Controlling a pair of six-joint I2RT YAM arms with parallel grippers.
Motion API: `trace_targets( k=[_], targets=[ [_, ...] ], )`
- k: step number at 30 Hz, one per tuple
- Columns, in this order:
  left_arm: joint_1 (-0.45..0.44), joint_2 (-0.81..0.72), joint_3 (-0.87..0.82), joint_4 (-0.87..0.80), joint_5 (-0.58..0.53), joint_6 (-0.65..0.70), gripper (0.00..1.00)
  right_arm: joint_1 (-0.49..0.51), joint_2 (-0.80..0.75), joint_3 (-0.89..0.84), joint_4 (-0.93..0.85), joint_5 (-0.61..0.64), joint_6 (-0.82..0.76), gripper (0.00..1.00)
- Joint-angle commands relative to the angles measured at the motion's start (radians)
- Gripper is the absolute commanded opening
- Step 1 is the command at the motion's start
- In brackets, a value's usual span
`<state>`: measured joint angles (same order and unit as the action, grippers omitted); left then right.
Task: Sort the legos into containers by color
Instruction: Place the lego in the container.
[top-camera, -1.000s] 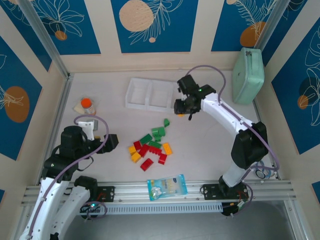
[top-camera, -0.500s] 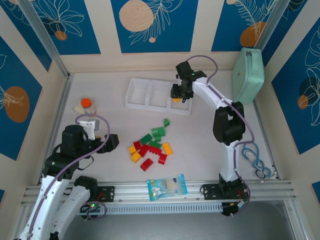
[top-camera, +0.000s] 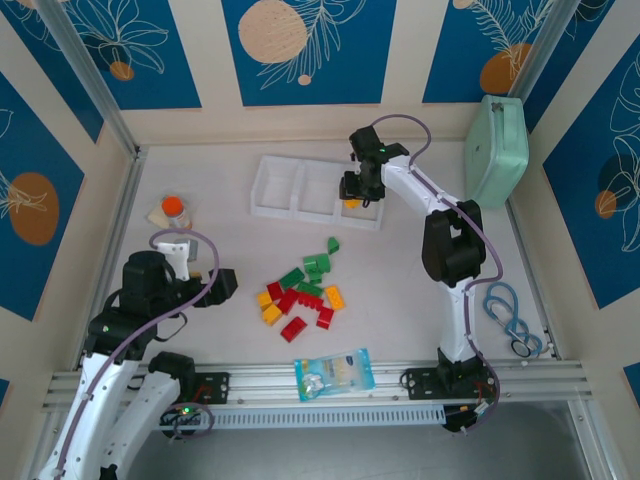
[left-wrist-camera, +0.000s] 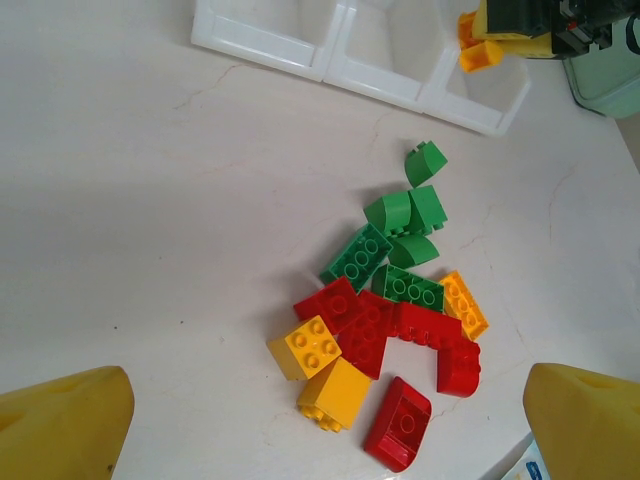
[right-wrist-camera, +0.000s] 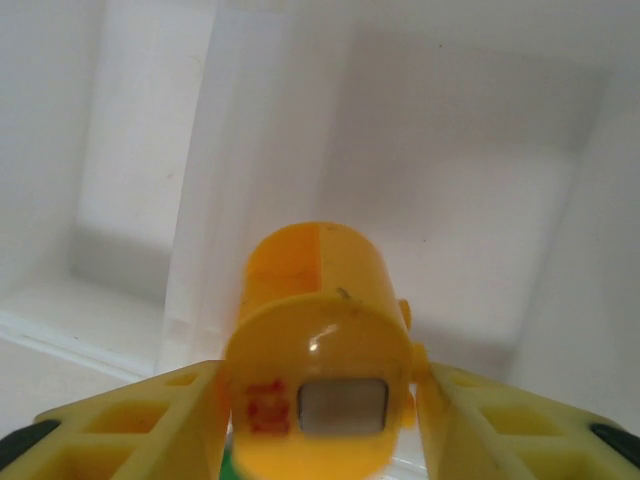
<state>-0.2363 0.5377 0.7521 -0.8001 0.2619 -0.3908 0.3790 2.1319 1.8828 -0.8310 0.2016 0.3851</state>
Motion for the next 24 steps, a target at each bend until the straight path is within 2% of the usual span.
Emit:
trace_targets(
  k=[1, 7, 12, 16, 24],
  targets=[
    [-0.007, -0.010, -0.006, 0.017, 0.016, 0.017, 1.00, -0.002, -0.015, -0.008, -0.027, -0.019, -0.001, 0.55],
    [-0.007, -0.015, -0.005, 0.015, 0.010, 0.014, 1.00, 0.003, -0.052, -0.043, -0.034, -0.033, 0.001, 0.60],
    [-0.006, -0.028, -0.007, 0.017, 0.007, 0.015, 1.00, 0.033, -0.151, -0.114, -0.054, -0.019, 0.004, 0.68],
    [-0.007, -0.031, -0.008, 0.018, 0.007, 0.015, 1.00, 0.083, -0.281, -0.259, -0.026, -0.042, -0.007, 0.75],
    [-0.006, -0.033, -0.009, 0.023, 0.013, 0.015, 1.00, 0.214, -0.478, -0.580, 0.017, -0.075, 0.003, 0.80]
  ],
)
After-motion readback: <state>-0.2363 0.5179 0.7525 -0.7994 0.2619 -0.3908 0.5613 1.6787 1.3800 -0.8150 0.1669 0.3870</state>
